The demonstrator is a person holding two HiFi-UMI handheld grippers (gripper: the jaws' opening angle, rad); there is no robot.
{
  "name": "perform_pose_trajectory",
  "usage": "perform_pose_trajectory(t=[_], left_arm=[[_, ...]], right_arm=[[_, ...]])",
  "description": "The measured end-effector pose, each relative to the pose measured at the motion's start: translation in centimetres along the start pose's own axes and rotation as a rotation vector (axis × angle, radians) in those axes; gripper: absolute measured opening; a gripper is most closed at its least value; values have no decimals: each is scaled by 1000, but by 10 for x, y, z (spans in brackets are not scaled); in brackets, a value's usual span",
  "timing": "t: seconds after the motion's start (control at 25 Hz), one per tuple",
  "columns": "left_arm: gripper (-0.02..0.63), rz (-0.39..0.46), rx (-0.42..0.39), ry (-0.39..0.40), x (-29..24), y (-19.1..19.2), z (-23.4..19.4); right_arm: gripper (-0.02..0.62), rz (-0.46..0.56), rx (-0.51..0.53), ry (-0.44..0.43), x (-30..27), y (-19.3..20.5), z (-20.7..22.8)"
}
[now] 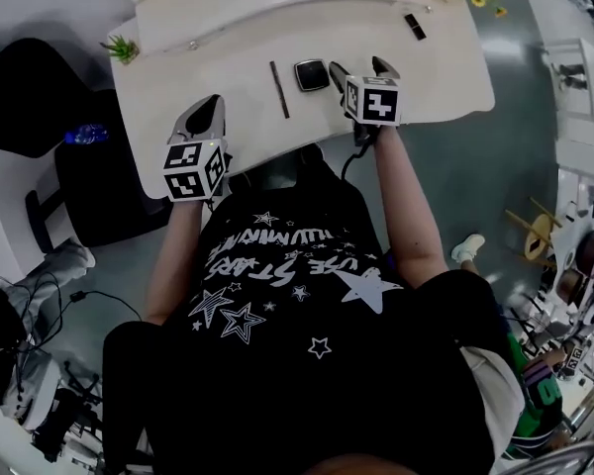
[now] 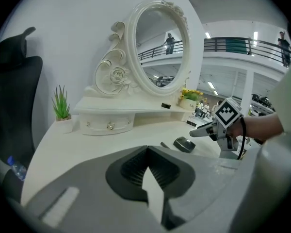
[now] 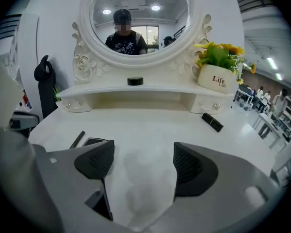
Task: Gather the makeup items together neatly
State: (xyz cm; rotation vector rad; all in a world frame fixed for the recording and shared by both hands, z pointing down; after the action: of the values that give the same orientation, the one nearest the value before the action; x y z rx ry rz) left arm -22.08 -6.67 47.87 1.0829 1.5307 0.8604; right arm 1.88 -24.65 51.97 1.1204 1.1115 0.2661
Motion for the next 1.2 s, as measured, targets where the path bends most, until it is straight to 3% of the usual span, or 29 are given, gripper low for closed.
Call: perform_pose_trajectory(t=[0.44, 0.96, 1.2], left_arm=[[0, 28, 4, -101, -57, -9, 60], [0, 48, 17, -215, -84, -12, 97], [0, 34, 21, -244, -88, -8, 105]], right_arm=[[391, 11, 36, -7, -29, -10, 113], [363, 20, 89, -23, -67, -27, 189], [260, -25, 103, -51, -84, -25, 206]])
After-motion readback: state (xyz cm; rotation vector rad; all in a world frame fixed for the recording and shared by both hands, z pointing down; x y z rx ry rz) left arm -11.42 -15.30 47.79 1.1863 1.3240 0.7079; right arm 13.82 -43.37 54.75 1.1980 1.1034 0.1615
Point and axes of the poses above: the fingertips, and each gripper's own axes: x backward along the fingers, z to its right, y out of its underside, the point moved 3 cm from there along x, backward along the fingers, and after that the axes turned 12 degrees about z, right-handed, at the moved point
